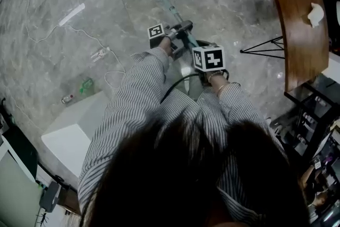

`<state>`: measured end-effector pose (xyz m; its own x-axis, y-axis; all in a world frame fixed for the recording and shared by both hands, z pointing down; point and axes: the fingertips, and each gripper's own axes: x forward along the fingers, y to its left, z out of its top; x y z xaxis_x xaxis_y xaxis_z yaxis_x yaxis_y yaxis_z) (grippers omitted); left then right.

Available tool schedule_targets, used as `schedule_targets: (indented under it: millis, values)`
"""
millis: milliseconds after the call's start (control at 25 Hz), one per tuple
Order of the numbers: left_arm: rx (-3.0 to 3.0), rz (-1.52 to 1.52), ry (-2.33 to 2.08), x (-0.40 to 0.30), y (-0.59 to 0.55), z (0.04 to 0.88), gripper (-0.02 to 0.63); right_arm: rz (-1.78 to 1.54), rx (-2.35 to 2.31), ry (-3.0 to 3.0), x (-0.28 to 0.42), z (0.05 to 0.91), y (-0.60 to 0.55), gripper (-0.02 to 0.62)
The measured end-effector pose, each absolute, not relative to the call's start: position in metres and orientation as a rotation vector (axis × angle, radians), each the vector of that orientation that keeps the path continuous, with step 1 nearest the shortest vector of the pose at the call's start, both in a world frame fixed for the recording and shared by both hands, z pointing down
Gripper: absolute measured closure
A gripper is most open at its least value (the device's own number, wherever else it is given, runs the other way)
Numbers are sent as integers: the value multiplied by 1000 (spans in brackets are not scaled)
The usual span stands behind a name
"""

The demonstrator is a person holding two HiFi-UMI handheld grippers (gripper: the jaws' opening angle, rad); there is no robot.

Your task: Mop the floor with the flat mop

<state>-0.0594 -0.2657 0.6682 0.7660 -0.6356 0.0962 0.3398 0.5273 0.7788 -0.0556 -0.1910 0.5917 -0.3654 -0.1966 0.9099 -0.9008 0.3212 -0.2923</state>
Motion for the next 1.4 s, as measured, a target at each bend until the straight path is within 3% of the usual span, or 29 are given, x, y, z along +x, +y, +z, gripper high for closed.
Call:
schedule_targets:
  millis: [320, 920, 1400]
  values:
    - [891, -594, -393, 0, -202, 655, 500, 1046, 922, -1863, 5, 579, -130, 480]
    - [962, -701, -374, 199, -93, 625, 483, 898, 759, -1939, 213, 551, -26, 482]
    - [946, -715, -411, 228, -59, 624, 485, 862, 697, -1958, 243, 550, 7, 480]
